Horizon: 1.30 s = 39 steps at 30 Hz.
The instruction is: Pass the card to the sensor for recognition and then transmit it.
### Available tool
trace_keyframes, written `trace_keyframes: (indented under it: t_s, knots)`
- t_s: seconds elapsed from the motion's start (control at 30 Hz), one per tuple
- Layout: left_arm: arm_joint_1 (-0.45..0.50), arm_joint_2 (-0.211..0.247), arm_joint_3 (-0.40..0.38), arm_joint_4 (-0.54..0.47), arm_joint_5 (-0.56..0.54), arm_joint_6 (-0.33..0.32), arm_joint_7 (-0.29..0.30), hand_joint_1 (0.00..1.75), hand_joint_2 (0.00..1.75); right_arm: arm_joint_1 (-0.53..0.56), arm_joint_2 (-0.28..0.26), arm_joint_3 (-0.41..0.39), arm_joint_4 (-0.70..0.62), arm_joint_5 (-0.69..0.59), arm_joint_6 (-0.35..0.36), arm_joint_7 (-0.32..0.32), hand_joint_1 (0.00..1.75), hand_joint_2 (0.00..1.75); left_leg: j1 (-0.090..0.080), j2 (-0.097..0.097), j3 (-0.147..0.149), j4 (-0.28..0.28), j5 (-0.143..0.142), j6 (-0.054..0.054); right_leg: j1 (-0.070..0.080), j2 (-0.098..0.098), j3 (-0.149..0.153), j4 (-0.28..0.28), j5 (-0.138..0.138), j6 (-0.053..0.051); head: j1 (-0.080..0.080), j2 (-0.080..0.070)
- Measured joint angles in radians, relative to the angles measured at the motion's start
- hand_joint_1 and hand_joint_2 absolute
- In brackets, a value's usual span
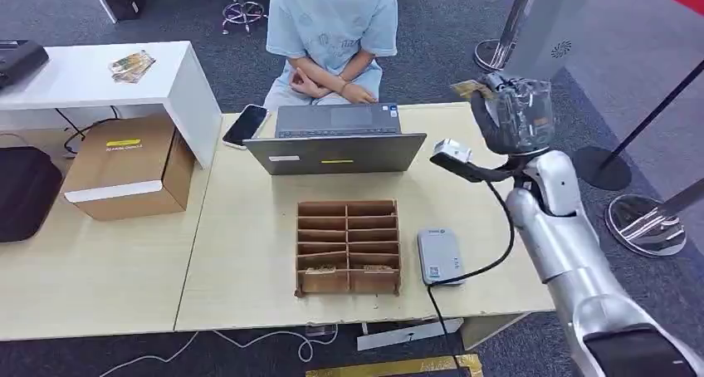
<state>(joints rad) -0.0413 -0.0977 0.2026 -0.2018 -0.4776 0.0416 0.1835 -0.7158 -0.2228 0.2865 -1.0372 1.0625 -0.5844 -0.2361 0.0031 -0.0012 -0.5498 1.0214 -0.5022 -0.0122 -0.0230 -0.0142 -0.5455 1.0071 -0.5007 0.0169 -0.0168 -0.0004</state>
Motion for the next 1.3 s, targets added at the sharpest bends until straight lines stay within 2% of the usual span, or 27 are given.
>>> trace_keyframes:
  t_s: [0.13, 0.27, 0.47, 0.73, 0.87, 0.93, 1.07, 1.13, 1.3]
  knots:
    - [-0.001, 0.001, 0.000, 0.000, -0.011, -0.003, 0.000, 0.00, 0.00, -0.032, 0.032, 0.048, 0.011, 0.060, 0.007, 0.024, 1.75, 1.75, 0.000, 0.000, 0.000, 0.000, 0.000, 0.000, 0.000, 0.000, 0.000, 0.000, 0.000, 0.000, 0.000, 0.000]
    - [-0.002, 0.002, 0.000, 0.000, -0.018, -0.007, 0.000, 0.00, 0.00, -0.074, 0.066, 0.081, 0.031, 0.066, 0.037, 0.027, 1.75, 1.75, 0.000, 0.000, 0.000, 0.000, 0.000, 0.000, 0.000, 0.000, -0.001, 0.001, 0.000, 0.000, 0.000, 0.000]
    - [-0.003, 0.003, 0.000, 0.000, -0.026, -0.009, 0.000, 0.00, 0.00, -0.144, 0.106, 0.107, 0.092, 0.046, 0.030, 0.018, 1.75, 1.75, 0.000, 0.000, 0.000, 0.000, 0.000, 0.000, 0.000, 0.000, -0.001, 0.001, 0.000, 0.000, 0.000, 0.000]
    - [-0.002, 0.004, 0.000, 0.000, -0.033, -0.009, 0.000, 0.00, 0.00, -0.194, 0.119, 0.121, 0.144, 0.032, 0.020, 0.025, 1.75, 1.75, 0.000, 0.000, 0.000, 0.001, 0.000, 0.000, 0.000, 0.000, -0.001, 0.001, 0.000, 0.000, 0.000, 0.000]
    - [-0.002, 0.004, 0.000, 0.000, -0.031, -0.008, 0.000, 0.00, 0.00, -0.195, 0.119, 0.115, 0.152, -0.067, 0.039, 0.021, 1.75, 1.75, 0.000, 0.000, 0.000, 0.001, 0.000, 0.000, 0.000, 0.000, -0.001, 0.001, 0.000, 0.000, 0.000, 0.000]
    - [-0.002, 0.004, 0.000, 0.000, -0.028, -0.006, 0.000, 0.00, 0.00, -0.188, 0.119, 0.089, 0.143, -0.219, 0.110, -0.001, 1.75, 1.75, 0.000, 0.000, 0.000, 0.001, 0.000, 0.000, 0.000, 0.000, -0.001, 0.001, 0.000, 0.000, 0.000, 0.000]
    - [0.001, 0.003, 0.006, 0.000, -0.020, -0.002, -0.003, 0.00, 0.00, -0.139, 0.107, 0.012, 0.058, -0.610, 0.378, -0.029, 1.75, 1.75, 0.000, 0.000, 0.000, 0.002, 0.000, 0.000, 0.000, 0.000, -0.001, 0.001, 0.000, 0.000, 0.000, 0.000]
    - [0.003, 0.002, 0.013, 0.000, -0.016, 0.000, -0.003, 0.00, 0.00, -0.108, 0.091, -0.025, 0.002, -0.758, 0.484, -0.029, 1.75, 1.75, 0.000, 0.000, 0.000, 0.002, 0.000, 0.000, 0.000, 0.000, -0.001, 0.001, 0.000, 0.000, 0.000, 0.000]
    - [0.005, -0.003, 0.034, 0.000, -0.006, 0.009, -0.002, 0.00, 0.00, -0.025, 0.034, -0.092, -0.132, -0.964, 0.625, -0.027, 1.75, 1.75, 0.000, -0.001, -0.001, 0.002, 0.000, 0.000, 0.000, -0.001, -0.001, 0.000, 0.000, 0.000, 0.000, 0.000]
